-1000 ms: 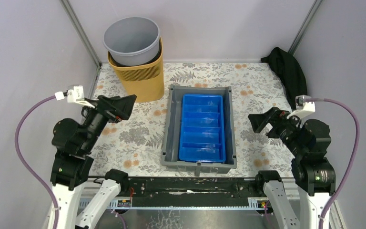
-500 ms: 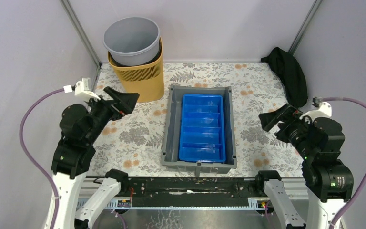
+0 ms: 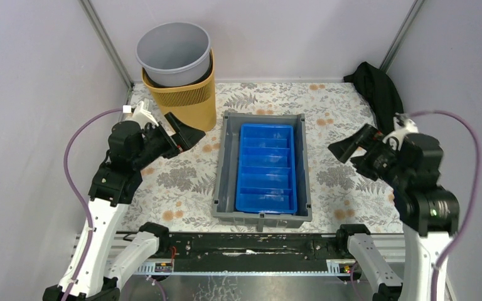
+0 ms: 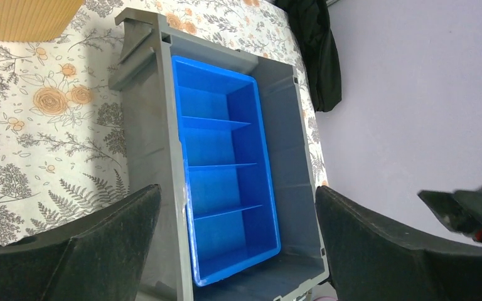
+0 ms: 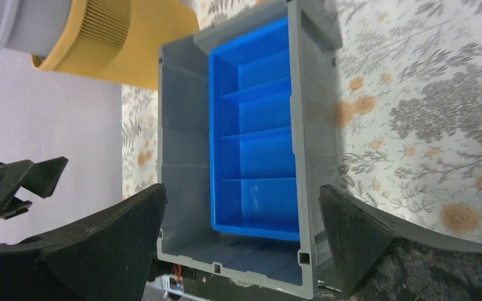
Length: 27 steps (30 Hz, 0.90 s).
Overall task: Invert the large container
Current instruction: Pick up the container from the container.
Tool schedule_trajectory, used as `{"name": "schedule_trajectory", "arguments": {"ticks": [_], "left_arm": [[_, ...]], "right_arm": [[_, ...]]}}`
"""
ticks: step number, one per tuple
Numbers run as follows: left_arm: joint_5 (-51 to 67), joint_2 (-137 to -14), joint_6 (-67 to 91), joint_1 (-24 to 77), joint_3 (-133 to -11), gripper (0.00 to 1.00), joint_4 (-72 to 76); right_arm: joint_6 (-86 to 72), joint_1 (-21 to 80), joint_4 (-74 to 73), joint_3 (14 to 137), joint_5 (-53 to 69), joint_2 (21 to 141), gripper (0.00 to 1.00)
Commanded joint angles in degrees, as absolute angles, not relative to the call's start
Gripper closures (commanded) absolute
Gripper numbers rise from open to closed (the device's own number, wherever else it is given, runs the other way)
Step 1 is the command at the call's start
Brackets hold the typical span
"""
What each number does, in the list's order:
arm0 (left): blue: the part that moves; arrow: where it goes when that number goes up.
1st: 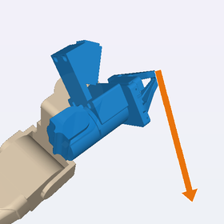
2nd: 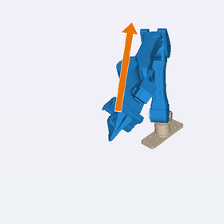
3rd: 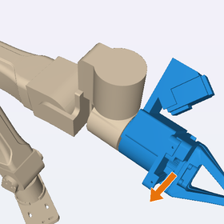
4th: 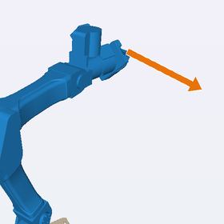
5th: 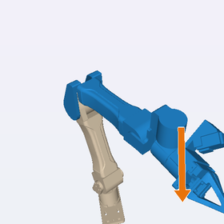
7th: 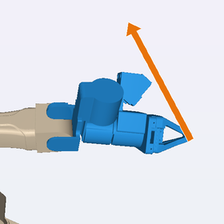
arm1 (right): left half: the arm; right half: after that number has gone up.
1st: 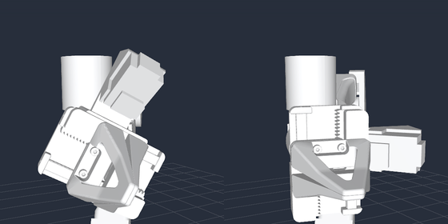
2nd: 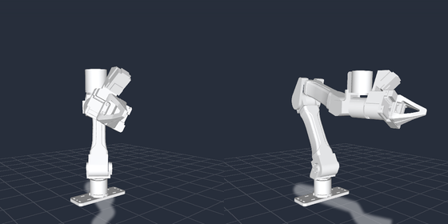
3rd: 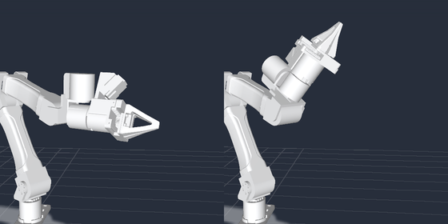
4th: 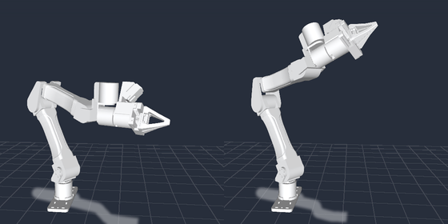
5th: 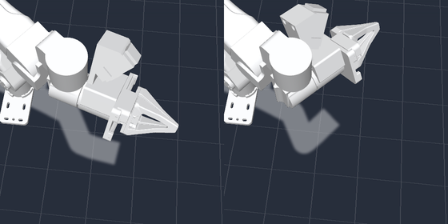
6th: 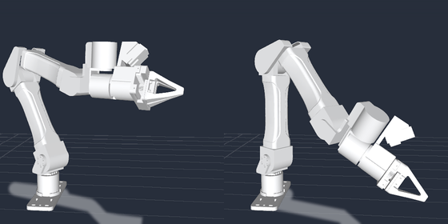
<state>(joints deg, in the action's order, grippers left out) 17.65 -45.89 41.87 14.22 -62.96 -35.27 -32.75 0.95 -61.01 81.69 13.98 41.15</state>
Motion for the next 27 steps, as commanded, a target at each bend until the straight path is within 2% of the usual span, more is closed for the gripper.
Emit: {"name": "schedule_trajectory", "arguments": {"ticks": [1,4,11,14,22,27], "left_arm": [[19.38,-44.80,38.81,14.41,-63.37,0.00,-32.27],[17.90,-45.69,36.94,14.46,-63.27,0.00,-34.35],[16.58,-47.76,36.56,14.43,-57.72,0.00,-32.96],[15.82,-49.87,36.65,14.60,-56.09,0.00,-30.93],[13.60,-56.36,36.65,15.63,-55.43,0.00,-26.47],[12.32,-57.60,36.40,15.82,-55.22,0.00,-25.41]], "right_arm": [[-29.78,0.70,-54.24,79.29,25.63,45.99,0.01],[-28.25,0.66,-52.00,78.08,29.06,48.66,0.01],[-27.51,0.95,-45.99,74.97,33.97,53.79,0.18],[-26.92,2.33,-44.44,75.47,32.65,56.11,0.19],[-26.74,17.19,-43.42,81.05,17.84,65.43,0.19],[-29.07,27.56,-42.50,81.37,8.53,70.67,0.23]]}}
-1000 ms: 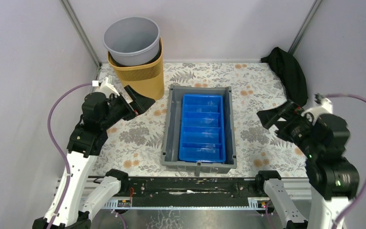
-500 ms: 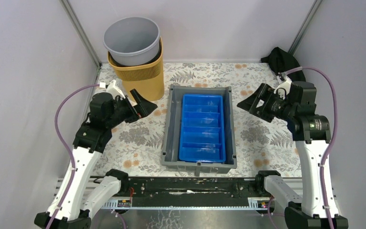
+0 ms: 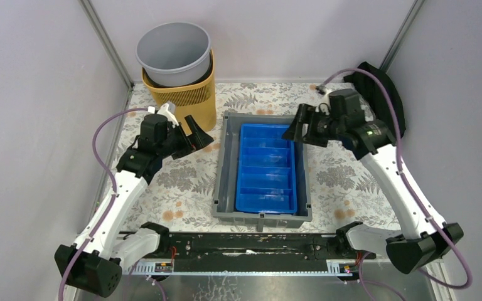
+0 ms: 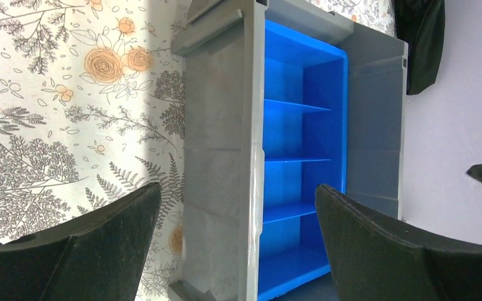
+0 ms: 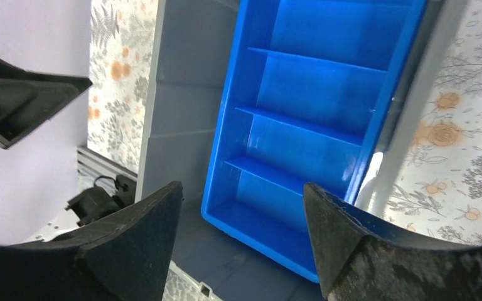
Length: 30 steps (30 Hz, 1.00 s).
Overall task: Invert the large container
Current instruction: Pick up the container from the container.
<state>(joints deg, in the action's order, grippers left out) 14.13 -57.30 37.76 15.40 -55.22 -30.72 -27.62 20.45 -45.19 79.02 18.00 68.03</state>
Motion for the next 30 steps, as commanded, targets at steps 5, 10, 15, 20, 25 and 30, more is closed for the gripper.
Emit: {"name": "schedule_trajectory", "arguments": {"ticks": [5,10,15,20,25,30], "left_arm": [[11.43,-58.12,35.53,15.90,-55.25,0.00,-25.18],[8.68,-57.25,33.61,15.83,-56.51,0.00,-27.67],[7.97,-56.04,33.48,15.84,-54.05,0.00,-27.60],[7.90,-55.32,32.92,15.82,-53.35,0.00,-28.21],[7.42,-54.43,32.37,15.82,-53.59,0.00,-29.02],[7.27,-53.84,32.26,15.83,-53.25,0.00,-29.44]], "right_arm": [[-32.95,38.35,-41.43,81.18,0.41,77.23,0.24],[-36.99,45.33,-41.90,83.47,-5.89,84.84,0.24],[-39.47,48.72,-42.00,86.65,-9.48,91.87,0.32],[-40.98,50.09,-41.81,88.47,-11.66,98.13,0.36],[-41.63,50.40,-42.08,90.50,-12.48,103.37,0.37],[-42.57,50.71,-42.31,92.36,-13.84,107.42,0.41]]}}
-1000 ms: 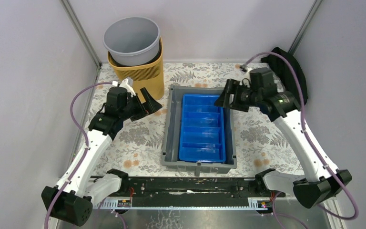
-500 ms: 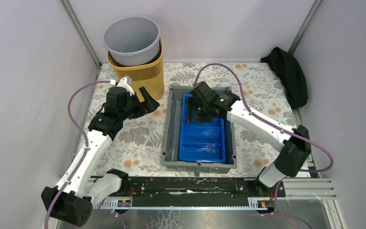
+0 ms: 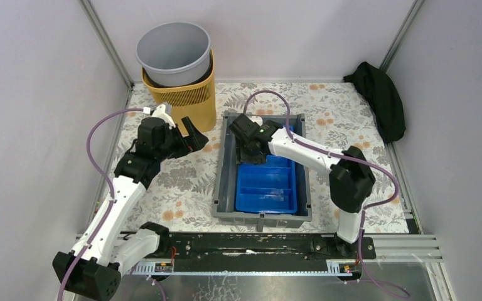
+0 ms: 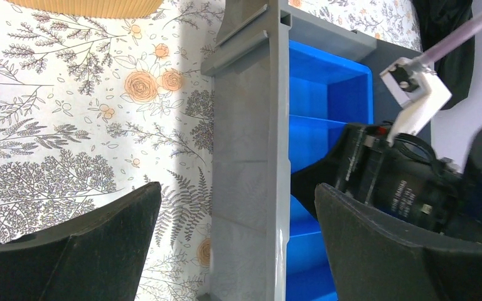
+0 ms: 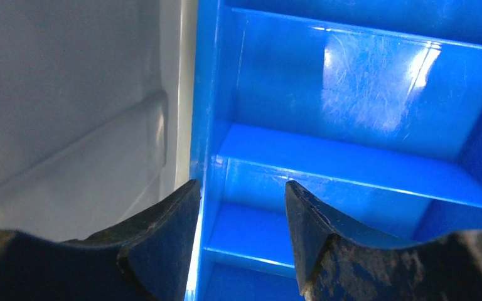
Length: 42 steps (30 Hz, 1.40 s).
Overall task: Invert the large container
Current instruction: Pick up the container from the container.
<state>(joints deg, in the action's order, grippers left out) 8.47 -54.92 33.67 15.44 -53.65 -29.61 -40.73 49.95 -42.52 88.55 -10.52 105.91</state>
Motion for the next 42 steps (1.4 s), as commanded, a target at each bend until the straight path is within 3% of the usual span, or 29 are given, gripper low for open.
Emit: {"name": "schedule_trajectory", "arguments": {"ticks": [1,19,30,42], "left_arm": [[7.28,-53.73,32.26,15.86,-53.12,0.00,-29.44],[7.13,-54.32,31.60,15.82,-52.30,0.00,-29.81],[5.80,-54.13,30.99,15.83,-52.06,0.00,-30.29],[6.38,-53.75,31.40,15.81,-54.21,0.00,-31.77]], "right_arm": [[-42.76,50.75,-42.17,92.64,-13.88,107.93,0.42],[-44.61,51.37,-43.77,96.66,-13.36,117.38,0.48],[-42.67,51.44,-48.44,101.00,-12.70,118.52,1.00],[-37.93,51.34,-58.56,113.01,-13.72,105.12,1.00]]}}
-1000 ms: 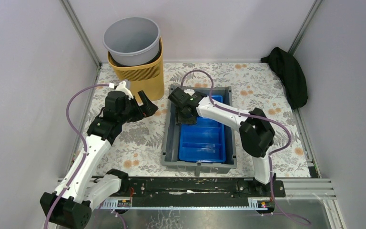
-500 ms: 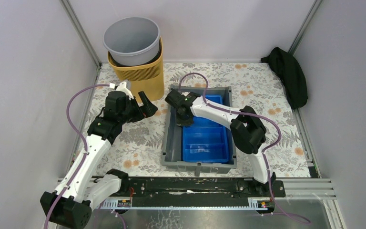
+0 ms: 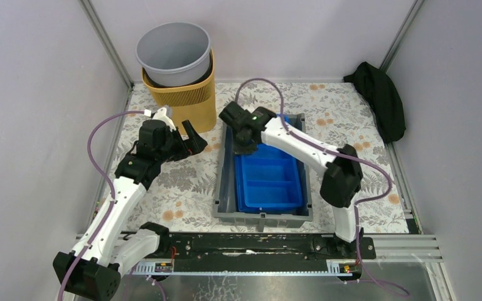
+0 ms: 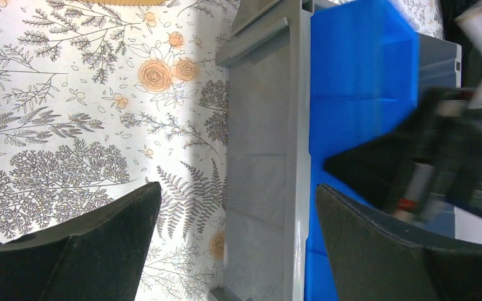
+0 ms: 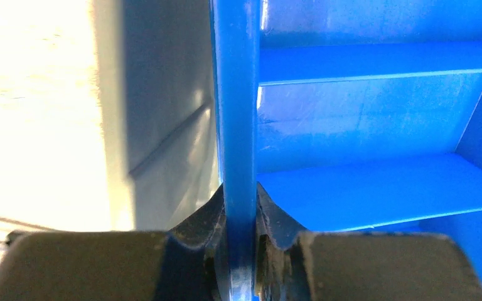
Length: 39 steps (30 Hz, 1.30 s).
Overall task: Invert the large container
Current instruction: Pick up the container from the container, then move the container to the center of the board.
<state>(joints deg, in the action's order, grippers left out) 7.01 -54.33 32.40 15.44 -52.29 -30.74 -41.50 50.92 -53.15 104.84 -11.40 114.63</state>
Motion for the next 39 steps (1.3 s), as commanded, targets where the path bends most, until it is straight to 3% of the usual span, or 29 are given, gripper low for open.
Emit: {"name": "schedule_trajectory", "arguments": {"ticks": [1,11,21,28,34,39], "left_arm": [[6.21,-53.68,31.38,15.86,-54.63,0.00,-32.07],[6.28,-54.01,31.38,15.80,-56.56,0.00,-32.89],[6.82,-56.02,30.95,15.83,-58.22,0.00,-33.80],[7.60,-56.95,30.85,15.90,-58.68,0.00,-34.06],[8.38,-59.25,30.15,16.95,-59.82,0.00,-34.41],[8.01,-61.19,29.88,18.53,-60.70,0.00,-34.89]], "right_arm": [[-37.52,51.37,-59.67,114.39,-13.85,104.07,1.00],[-33.51,48.51,-65.14,123.53,-9.18,92.68,1.00],[-25.80,30.60,-68.82,125.49,3.42,82.66,1.00],[-21.32,20.14,-66.64,111.68,6.77,76.40,1.00],[-16.57,2.44,-57.15,96.05,28.72,72.04,1.00],[-17.75,-2.01,-46.16,82.93,44.22,70.97,1.00]]}}
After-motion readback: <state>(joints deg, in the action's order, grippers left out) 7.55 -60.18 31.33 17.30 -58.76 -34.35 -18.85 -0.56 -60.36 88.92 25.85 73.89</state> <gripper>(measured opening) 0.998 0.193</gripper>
